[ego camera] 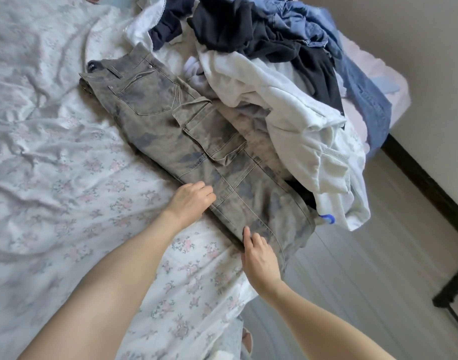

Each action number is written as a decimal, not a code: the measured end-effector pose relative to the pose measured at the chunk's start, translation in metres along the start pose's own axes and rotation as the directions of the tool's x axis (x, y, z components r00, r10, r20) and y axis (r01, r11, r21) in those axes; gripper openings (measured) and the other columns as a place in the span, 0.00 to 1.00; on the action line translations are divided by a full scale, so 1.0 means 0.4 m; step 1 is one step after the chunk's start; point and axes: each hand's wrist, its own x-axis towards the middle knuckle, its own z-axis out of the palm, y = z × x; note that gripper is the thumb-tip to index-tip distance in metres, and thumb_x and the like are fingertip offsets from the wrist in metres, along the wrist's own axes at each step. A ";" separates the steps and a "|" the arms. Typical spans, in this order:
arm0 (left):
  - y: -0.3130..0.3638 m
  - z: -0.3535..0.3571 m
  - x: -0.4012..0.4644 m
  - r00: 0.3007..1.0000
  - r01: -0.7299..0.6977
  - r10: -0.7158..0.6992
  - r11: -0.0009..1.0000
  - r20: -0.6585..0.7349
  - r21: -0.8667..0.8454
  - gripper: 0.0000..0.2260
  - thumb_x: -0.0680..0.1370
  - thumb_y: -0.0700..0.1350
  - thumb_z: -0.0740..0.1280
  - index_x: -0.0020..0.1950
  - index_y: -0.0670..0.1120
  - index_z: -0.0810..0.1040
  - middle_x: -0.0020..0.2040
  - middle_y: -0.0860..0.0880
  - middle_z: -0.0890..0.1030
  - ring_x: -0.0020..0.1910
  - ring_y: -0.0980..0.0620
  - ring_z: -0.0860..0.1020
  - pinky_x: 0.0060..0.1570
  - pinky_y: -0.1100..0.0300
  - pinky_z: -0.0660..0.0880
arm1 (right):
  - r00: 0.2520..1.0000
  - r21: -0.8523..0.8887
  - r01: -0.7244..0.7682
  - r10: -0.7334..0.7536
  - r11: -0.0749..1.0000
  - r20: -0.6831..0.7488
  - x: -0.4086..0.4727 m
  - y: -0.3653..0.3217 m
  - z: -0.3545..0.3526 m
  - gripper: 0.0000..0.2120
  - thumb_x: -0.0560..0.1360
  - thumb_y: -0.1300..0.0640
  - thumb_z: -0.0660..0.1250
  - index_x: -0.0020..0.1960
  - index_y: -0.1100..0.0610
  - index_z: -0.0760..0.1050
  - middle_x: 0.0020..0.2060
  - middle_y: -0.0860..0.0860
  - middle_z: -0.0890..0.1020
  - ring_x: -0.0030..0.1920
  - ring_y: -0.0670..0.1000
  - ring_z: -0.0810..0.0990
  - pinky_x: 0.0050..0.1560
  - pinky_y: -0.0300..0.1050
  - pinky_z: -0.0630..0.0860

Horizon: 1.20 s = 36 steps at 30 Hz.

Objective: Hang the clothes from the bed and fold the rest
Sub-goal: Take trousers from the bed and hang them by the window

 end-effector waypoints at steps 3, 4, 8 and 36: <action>-0.005 0.016 -0.030 0.992 0.080 -0.075 0.996 0.106 -0.042 0.13 0.60 0.34 0.74 0.43 0.44 0.81 0.42 0.49 0.80 0.43 0.50 0.79 0.35 0.63 0.75 | 0.996 -0.013 0.070 -0.071 0.997 -0.046 -0.024 -0.016 -0.002 0.30 0.56 0.61 0.78 0.57 0.65 0.78 0.34 0.50 0.77 0.32 0.48 0.76 0.29 0.36 0.70; -0.008 0.030 -0.042 0.979 0.120 -0.110 0.992 0.173 -0.047 0.13 0.69 0.38 0.69 0.53 0.45 0.79 0.53 0.48 0.79 0.54 0.50 0.76 0.47 0.61 0.74 | 0.997 0.031 0.078 -0.078 0.996 0.014 -0.030 -0.024 0.003 0.30 0.63 0.60 0.74 0.64 0.65 0.73 0.40 0.52 0.77 0.39 0.49 0.77 0.35 0.37 0.71; -0.004 0.070 -0.063 0.903 0.200 -0.155 0.977 0.400 -0.072 0.24 0.79 0.53 0.53 0.76 0.56 0.54 0.77 0.49 0.50 0.76 0.48 0.46 0.73 0.50 0.43 | 0.995 0.057 -0.007 0.001 0.998 0.102 -0.038 -0.032 0.026 0.28 0.75 0.54 0.57 0.74 0.56 0.57 0.57 0.54 0.71 0.57 0.57 0.71 0.56 0.53 0.69; 0.022 0.078 0.363 0.993 -0.118 0.119 0.992 -0.026 0.038 0.07 0.64 0.38 0.74 0.39 0.47 0.80 0.37 0.50 0.78 0.42 0.49 0.79 0.61 0.34 0.66 | 0.740 0.188 -0.672 0.657 0.716 0.146 0.194 0.220 -0.092 0.06 0.77 0.61 0.52 0.52 0.58 0.66 0.48 0.56 0.79 0.46 0.61 0.77 0.39 0.48 0.67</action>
